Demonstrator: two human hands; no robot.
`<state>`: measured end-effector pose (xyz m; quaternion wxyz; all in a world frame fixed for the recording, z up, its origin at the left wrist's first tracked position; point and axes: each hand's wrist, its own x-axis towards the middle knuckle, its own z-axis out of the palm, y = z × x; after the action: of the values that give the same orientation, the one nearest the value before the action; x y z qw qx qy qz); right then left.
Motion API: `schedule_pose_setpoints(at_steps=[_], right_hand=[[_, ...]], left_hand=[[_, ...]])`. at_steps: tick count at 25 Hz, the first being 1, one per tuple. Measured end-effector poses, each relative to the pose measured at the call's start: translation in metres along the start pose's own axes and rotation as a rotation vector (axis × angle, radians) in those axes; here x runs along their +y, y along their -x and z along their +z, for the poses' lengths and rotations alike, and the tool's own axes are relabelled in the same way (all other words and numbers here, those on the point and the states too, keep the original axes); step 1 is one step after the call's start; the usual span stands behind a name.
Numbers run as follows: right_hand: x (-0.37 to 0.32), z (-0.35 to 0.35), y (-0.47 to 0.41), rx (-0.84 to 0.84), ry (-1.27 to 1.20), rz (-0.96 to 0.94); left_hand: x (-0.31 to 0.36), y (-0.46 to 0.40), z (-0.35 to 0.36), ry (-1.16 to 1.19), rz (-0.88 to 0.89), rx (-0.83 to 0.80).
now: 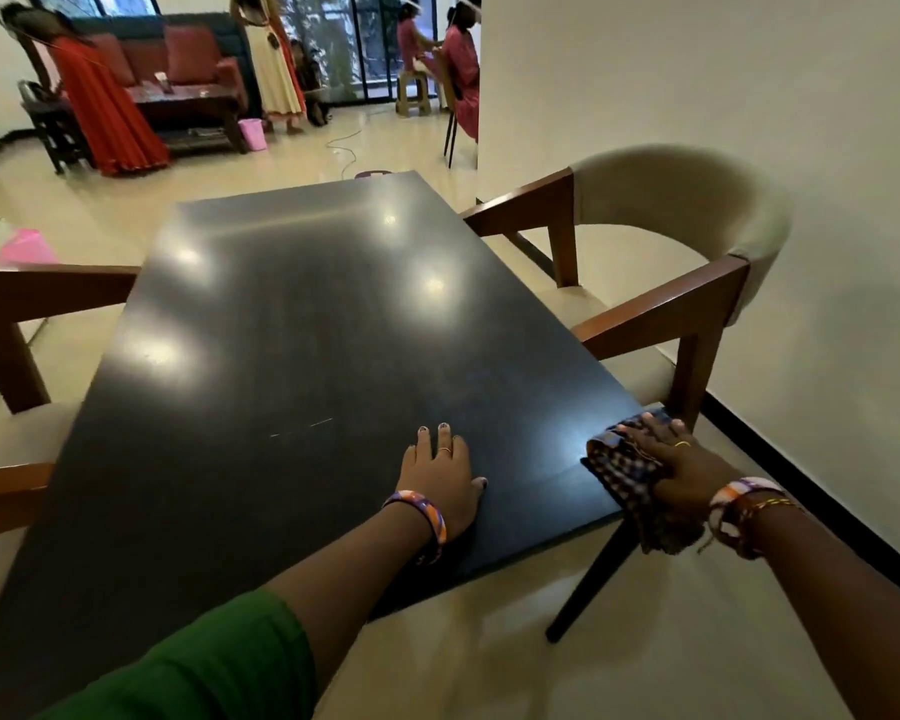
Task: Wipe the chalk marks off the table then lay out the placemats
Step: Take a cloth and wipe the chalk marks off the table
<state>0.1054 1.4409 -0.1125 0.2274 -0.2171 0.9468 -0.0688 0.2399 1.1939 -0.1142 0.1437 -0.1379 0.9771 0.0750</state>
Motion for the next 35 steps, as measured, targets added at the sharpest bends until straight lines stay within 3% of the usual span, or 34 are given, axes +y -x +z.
schedule_pose_setpoints(at_steps=[4,19,23,27,30,32,35], right_hand=[[0.016,-0.015,-0.014,-0.079,-0.13,-0.162],[0.051,-0.071,-0.066,-0.293,-0.115,-0.505],[0.064,-0.102,-0.098,-0.202,0.01,-0.539],[0.093,-0.15,-0.137,-0.144,-0.026,-0.51],[0.109,-0.187,-0.158,-0.109,-0.092,-0.563],[0.125,-0.215,-0.175,-0.08,-0.182,-0.594],[0.159,-0.258,-0.206,-0.078,-0.374,-0.644]], left_hand=[[0.064,-0.016,0.005,-0.016,-0.15,0.02],[0.112,-0.088,-0.018,0.062,-0.532,0.132],[0.149,-0.127,-0.034,0.064,-0.353,0.129],[0.198,-0.166,-0.052,0.156,-0.116,0.11],[0.221,-0.192,-0.065,0.299,-0.006,0.183],[0.242,-0.216,-0.076,0.452,-0.018,0.294],[0.287,-0.261,-0.099,0.778,-0.176,0.493]])
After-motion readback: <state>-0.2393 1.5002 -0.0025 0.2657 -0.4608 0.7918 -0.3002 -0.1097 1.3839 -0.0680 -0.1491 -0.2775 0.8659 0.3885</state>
